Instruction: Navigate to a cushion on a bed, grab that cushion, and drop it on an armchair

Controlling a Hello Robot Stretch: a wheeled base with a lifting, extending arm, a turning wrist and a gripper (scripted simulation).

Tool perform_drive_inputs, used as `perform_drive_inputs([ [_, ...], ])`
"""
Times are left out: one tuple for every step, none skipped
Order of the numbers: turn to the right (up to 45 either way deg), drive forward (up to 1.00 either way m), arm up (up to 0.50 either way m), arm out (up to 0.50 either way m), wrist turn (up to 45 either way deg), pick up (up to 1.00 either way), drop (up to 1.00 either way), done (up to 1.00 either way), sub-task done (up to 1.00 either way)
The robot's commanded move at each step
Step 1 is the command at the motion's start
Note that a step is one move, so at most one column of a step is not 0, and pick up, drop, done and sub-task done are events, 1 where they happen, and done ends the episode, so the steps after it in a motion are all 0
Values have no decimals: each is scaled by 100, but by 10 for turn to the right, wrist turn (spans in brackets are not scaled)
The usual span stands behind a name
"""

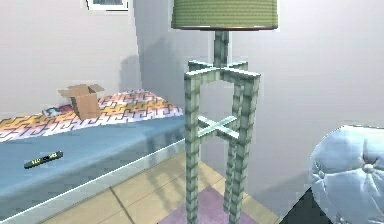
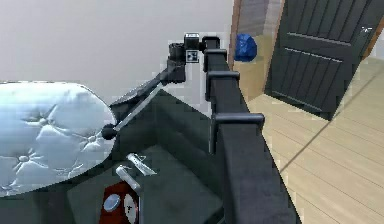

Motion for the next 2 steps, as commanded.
perform_drive_inputs([
  [0, 0, 0, 0, -150, 0, 0, 0, 0],
  [0, 0, 0, -40, 0, 0, 0, 0, 0],
])
